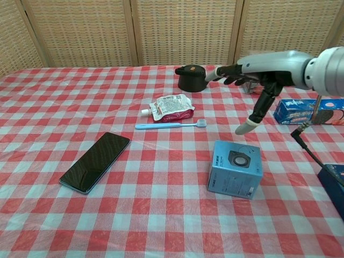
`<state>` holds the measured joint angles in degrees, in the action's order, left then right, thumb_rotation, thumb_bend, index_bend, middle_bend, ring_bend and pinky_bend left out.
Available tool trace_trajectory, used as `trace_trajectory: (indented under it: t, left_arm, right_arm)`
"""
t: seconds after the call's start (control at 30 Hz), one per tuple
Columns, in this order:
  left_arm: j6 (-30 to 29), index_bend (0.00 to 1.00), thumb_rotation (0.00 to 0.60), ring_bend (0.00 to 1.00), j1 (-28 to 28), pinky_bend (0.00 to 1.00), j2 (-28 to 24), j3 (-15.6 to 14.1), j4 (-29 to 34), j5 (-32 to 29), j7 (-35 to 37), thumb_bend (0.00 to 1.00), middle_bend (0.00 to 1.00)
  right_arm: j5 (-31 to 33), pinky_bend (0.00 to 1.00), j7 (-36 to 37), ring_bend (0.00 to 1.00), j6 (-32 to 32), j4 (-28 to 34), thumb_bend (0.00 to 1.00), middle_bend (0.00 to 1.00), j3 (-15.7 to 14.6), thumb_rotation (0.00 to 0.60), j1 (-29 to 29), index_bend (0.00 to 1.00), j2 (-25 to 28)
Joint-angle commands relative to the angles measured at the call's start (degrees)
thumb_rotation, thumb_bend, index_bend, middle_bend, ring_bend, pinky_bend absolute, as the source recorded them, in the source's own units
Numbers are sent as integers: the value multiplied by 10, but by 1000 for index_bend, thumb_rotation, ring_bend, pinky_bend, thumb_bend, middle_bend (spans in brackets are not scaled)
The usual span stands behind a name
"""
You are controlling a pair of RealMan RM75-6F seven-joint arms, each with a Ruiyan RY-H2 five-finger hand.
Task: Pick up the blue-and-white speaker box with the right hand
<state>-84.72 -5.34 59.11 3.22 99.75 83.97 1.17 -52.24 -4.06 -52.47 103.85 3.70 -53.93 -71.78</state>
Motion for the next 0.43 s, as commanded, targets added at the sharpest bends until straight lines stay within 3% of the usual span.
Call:
trace_trajectory:
  t: [0.03, 0.13, 0.27, 0.43]
  left_arm:
    - [-3, 0, 600, 0, 2, 0, -2, 0, 0, 2, 5, 0, 0]
    - [-8, 0, 600, 0, 4, 0, -4, -1, -1, 6, 10, 0, 0]
    - [-23, 0, 600, 0, 12, 0, -7, -4, 1, 18, 17, 0, 0]
    - [-37, 0, 600, 0, 20, 0, -8, -12, 5, 36, 12, 0, 0]
  right_arm:
    - [-143, 0, 23, 0, -98, -14, 0, 0, -29, 600, 77, 20, 25]
    - [-205, 0, 44, 0, -147, -45, 0, 0, -49, 600, 114, 24, 28]
    - [-298, 0, 103, 0, -272, -129, 0, 0, -79, 600, 200, 25, 23]
    - [-321, 0, 126, 0, -356, -215, 0, 0, -88, 600, 272, 28, 3]
